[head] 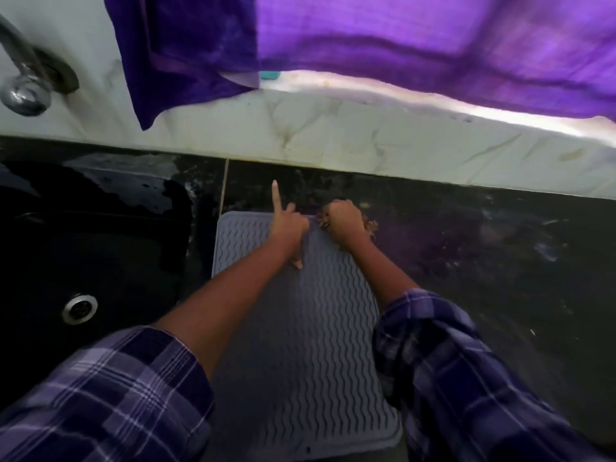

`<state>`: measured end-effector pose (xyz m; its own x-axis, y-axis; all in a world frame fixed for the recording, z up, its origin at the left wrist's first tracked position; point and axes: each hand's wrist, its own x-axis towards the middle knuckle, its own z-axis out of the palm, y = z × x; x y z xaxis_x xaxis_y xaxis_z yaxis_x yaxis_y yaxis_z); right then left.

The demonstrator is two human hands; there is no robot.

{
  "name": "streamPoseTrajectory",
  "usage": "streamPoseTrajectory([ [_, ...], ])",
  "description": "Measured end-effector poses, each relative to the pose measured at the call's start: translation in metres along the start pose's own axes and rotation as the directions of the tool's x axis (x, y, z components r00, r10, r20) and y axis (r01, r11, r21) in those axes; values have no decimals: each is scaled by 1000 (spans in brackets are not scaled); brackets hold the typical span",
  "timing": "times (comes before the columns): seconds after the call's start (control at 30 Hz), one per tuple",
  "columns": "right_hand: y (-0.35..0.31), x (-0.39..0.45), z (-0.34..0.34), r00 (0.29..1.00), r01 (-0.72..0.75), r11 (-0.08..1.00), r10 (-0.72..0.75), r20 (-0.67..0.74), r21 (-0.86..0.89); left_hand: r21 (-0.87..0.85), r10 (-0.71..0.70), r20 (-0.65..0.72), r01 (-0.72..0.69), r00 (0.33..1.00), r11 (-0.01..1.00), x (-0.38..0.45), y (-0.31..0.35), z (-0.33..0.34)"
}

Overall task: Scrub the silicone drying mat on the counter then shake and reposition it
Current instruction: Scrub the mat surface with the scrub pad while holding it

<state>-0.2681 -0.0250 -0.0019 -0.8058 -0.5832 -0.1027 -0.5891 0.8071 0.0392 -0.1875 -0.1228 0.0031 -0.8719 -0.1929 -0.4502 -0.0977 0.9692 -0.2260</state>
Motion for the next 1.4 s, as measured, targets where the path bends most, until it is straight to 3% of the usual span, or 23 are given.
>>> streamPoseTrajectory([
  [0.17, -1, -62, 15, 997, -57, 986, 49, 52, 159, -56, -24, 18, 25, 1000, 998, 2, -7, 1],
  [0.3, -2, -119, 3, 948, 96, 992, -116, 295, 79, -96, -12, 12, 13, 1000, 995, -3, -10, 0],
  [0.37, 4, -101, -13, 936, 85, 996, -85, 342, 16, -97, -15, 17, 16, 1000, 995, -5, -9, 1],
  [0.53, 10, -23, -34, 997, 56, 998, -57, 50, 11, -97, -27, 2, 27, 1000, 995, -4, -9, -1],
  [0.73, -14, -40, 5, 989, -44, 992, 26, 144, 121, -72, -61, 21, 63, 998, 995, -3, -4, -2],
  [0.83, -9, -111, 10, 961, 4, 969, -72, 266, 249, -73, -50, 16, 51, 999, 996, -4, -4, 0],
  [0.97, 3, -129, -7, 900, 85, 971, -170, 401, 223, -83, -61, 30, 64, 998, 995, -2, -2, 0],
  [1.07, 13, -69, -20, 979, -2, 969, -49, 199, 249, -89, -65, 14, 66, 998, 994, -1, -2, 0],
  [1.13, 14, -33, -17, 995, -42, 985, 27, 92, 169, -73, -67, 13, 67, 998, 995, 0, -2, 0],
  [1.23, 8, -23, 4, 987, -145, 986, 139, 80, 78, -69, -69, 26, 71, 997, 995, 0, -1, 3],
  [1.4, 12, -126, 10, 987, -106, 956, 68, 146, 274, -90, -65, 56, 69, 996, 994, 2, 0, 2],
])
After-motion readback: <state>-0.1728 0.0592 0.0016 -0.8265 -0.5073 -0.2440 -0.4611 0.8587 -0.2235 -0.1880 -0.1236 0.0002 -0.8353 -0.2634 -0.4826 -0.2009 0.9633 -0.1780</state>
